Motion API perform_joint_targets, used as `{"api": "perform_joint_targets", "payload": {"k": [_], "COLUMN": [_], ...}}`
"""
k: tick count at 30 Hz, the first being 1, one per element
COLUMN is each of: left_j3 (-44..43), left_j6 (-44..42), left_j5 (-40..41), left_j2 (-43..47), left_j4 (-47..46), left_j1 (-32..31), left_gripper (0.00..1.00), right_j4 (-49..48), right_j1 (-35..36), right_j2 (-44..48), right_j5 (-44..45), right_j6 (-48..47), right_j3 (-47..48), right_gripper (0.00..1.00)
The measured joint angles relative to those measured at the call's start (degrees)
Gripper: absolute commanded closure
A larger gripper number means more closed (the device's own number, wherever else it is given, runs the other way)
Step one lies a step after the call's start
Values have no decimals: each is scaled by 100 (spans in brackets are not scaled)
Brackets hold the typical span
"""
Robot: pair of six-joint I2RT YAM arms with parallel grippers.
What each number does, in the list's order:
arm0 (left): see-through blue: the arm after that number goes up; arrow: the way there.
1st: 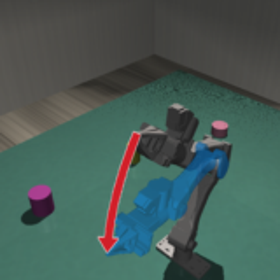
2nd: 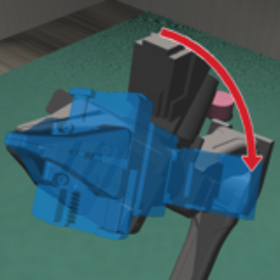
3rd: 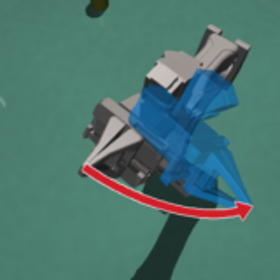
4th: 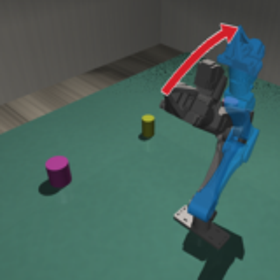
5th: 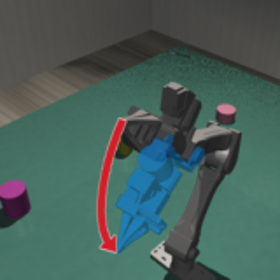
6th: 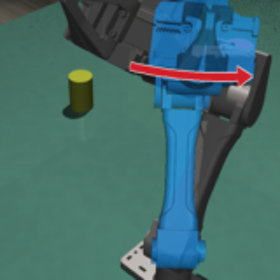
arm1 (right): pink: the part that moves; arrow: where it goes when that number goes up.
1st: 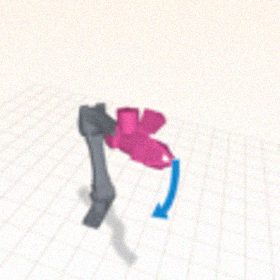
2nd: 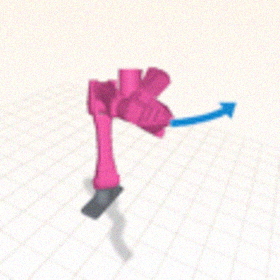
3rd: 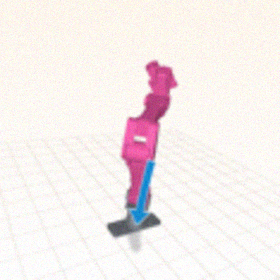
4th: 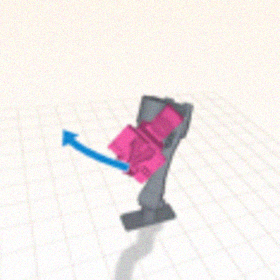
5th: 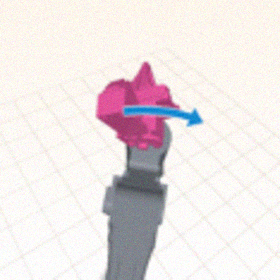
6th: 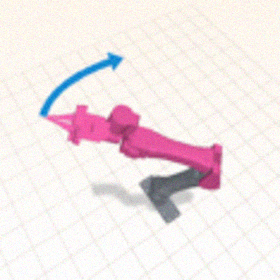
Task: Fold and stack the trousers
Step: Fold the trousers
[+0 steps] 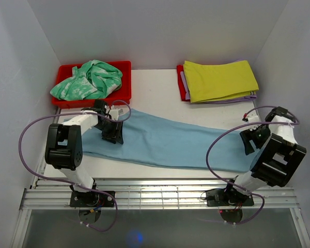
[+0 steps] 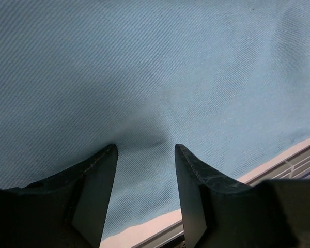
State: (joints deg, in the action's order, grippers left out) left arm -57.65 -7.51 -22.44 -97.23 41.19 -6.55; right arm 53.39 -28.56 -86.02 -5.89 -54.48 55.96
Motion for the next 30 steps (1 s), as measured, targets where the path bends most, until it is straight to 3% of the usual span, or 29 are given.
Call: {"api": "perform_joint_targets", "payload": {"k": [4,9,18,20,21,24,25,30], "left_j3": [-98,-105,-52,-46,-46,-44,-33,57], "left_j6": [120,166,68,37,24,0,-11,-94], "left_j5": [-127,-229,-240,-205,-199,-201,-203,-192], "left_j2": [-109,-105,59,114,136,166,175,330], "left_j4": [96,111,103,85,72,55,46,48], "left_j1": [101,144,157,168,177,195,195,195], "left_gripper": [38,36,32,31,31,31,31,27], "right_j4": [-46,-79,-114,-138,-160,-164,-138,-28], "right_j1": [-522,-911,-960,-975,-984,-997,-994,-994], "right_j2": [-293,-881,-1311,-1303,-1292,-1290,-1292,-1294], "right_j5": [-7,-114,-487,-566,-605,-796,-852,-861], "right_j6": [42,192,610,651,691,758,765,743], "right_j3": [651,627,472,424,393,308,291,420], "right_gripper": [17,18,34,43,56,78,92,92]}}
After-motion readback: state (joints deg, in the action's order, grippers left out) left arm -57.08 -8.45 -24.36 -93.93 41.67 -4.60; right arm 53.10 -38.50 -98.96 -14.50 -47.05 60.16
